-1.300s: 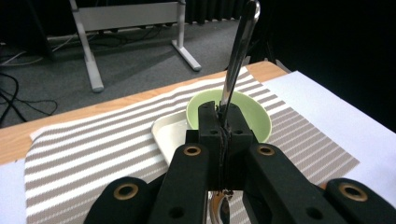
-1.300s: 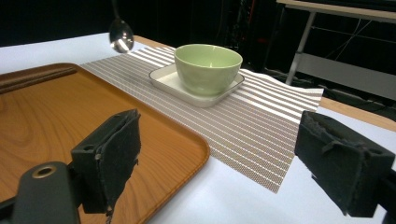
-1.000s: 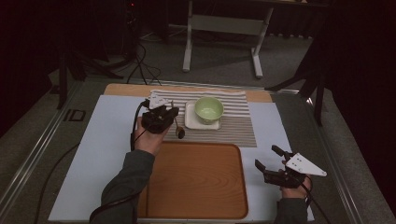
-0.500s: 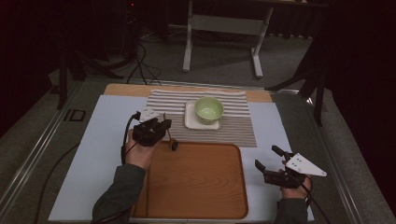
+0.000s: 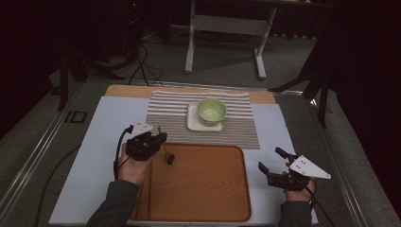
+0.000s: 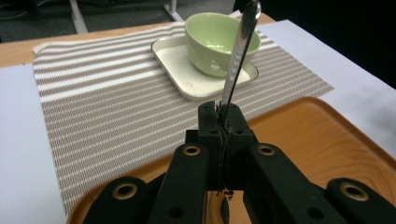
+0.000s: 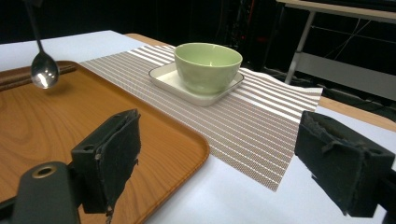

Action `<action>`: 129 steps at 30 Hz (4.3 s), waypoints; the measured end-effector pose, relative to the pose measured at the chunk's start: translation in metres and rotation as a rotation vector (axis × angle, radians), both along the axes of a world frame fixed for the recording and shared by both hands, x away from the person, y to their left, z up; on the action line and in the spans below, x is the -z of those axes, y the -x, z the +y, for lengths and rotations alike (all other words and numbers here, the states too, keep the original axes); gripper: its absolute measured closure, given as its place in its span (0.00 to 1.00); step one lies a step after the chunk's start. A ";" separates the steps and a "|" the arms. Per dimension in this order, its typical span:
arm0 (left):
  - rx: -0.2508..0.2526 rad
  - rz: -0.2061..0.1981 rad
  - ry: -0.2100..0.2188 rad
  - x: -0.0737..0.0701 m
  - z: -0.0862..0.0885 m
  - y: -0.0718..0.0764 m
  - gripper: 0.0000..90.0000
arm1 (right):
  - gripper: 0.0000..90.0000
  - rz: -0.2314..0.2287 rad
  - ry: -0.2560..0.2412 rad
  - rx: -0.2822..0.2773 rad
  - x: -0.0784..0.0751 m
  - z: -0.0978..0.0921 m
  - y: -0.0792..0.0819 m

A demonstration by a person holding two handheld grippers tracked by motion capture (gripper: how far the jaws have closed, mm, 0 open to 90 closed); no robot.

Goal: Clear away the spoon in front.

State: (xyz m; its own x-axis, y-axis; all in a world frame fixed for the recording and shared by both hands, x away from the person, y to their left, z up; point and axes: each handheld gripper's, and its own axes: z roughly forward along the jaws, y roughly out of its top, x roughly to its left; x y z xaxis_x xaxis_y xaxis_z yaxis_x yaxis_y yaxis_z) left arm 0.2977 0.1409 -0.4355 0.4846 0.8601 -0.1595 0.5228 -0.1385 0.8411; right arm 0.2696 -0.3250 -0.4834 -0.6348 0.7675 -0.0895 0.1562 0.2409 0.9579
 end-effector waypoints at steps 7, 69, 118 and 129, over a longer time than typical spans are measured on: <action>0.011 0.013 0.009 0.002 0.006 0.014 0.99 | 0.15 0.000 0.001 -0.002 0.000 0.000 0.000; -0.009 0.317 -0.210 0.082 -0.016 -0.012 0.48 | 0.15 0.001 0.033 -0.002 0.001 0.004 0.000; -0.015 0.115 -0.133 0.014 -0.026 -0.075 0.40 | 0.15 0.002 0.029 -0.007 0.001 0.004 0.000; -0.016 0.104 -0.090 0.006 -0.029 -0.089 0.40 | 0.15 0.001 0.032 -0.009 0.001 0.003 -0.001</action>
